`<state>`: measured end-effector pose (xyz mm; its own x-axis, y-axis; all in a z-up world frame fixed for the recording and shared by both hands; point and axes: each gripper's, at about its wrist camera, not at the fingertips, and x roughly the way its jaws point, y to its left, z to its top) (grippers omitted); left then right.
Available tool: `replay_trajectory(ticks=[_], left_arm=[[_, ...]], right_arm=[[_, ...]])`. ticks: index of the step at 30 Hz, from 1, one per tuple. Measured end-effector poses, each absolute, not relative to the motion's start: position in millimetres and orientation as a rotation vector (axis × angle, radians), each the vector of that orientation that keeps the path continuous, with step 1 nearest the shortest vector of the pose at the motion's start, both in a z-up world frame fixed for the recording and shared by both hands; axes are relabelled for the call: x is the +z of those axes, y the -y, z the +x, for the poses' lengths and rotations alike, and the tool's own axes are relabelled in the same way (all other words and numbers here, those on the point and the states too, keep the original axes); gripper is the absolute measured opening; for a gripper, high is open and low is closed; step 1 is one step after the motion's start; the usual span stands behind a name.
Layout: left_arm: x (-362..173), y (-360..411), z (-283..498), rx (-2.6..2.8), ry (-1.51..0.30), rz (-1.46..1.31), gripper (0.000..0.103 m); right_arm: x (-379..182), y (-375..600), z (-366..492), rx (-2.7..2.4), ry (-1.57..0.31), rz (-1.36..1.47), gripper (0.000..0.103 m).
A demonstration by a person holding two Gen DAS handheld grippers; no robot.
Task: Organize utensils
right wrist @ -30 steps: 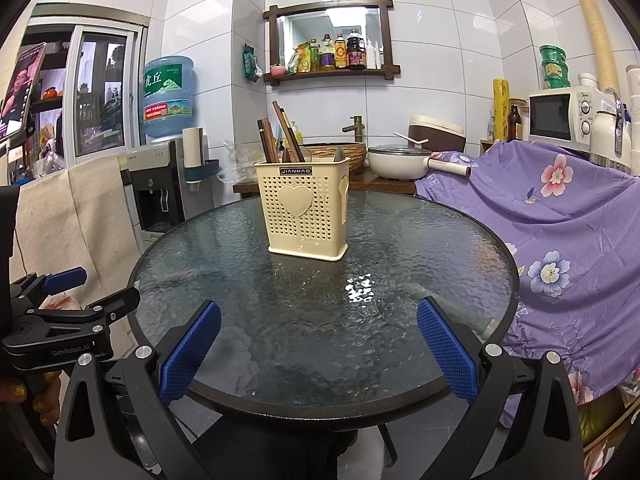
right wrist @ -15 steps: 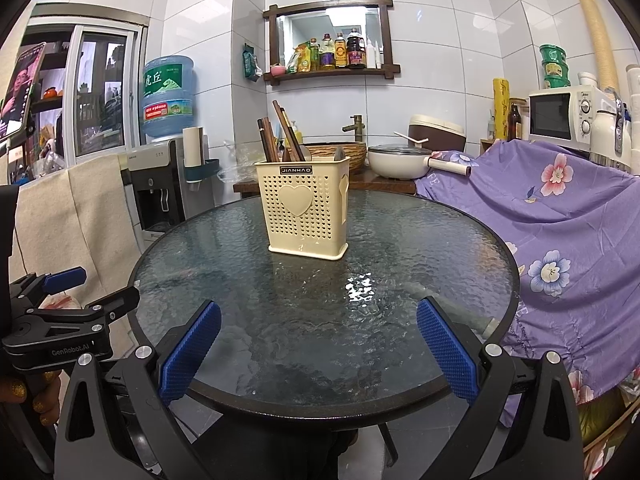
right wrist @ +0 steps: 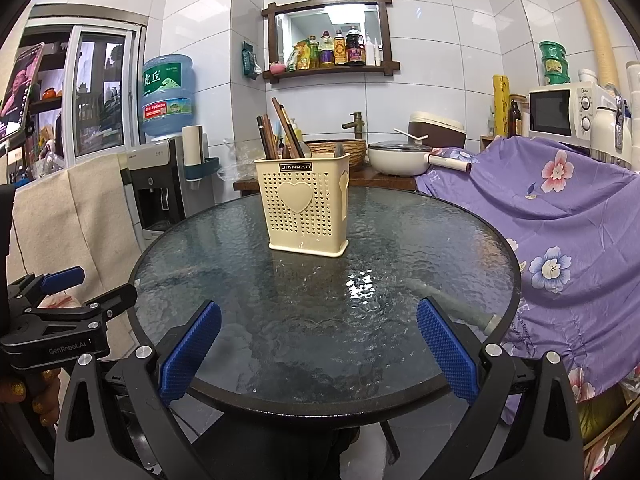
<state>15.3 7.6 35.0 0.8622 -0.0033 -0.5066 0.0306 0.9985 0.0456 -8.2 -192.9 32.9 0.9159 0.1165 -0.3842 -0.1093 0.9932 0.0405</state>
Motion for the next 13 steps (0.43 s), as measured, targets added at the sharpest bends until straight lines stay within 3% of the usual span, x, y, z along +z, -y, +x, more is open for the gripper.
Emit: replay_trajectory(ticks=[13], left_arm=[[37.1,-9.8,12.2,-0.008,-0.511,0.033,0.097]], right_arm=[[31.2,188.8,-10.7,0.114,-0.397,0.018,0.097]])
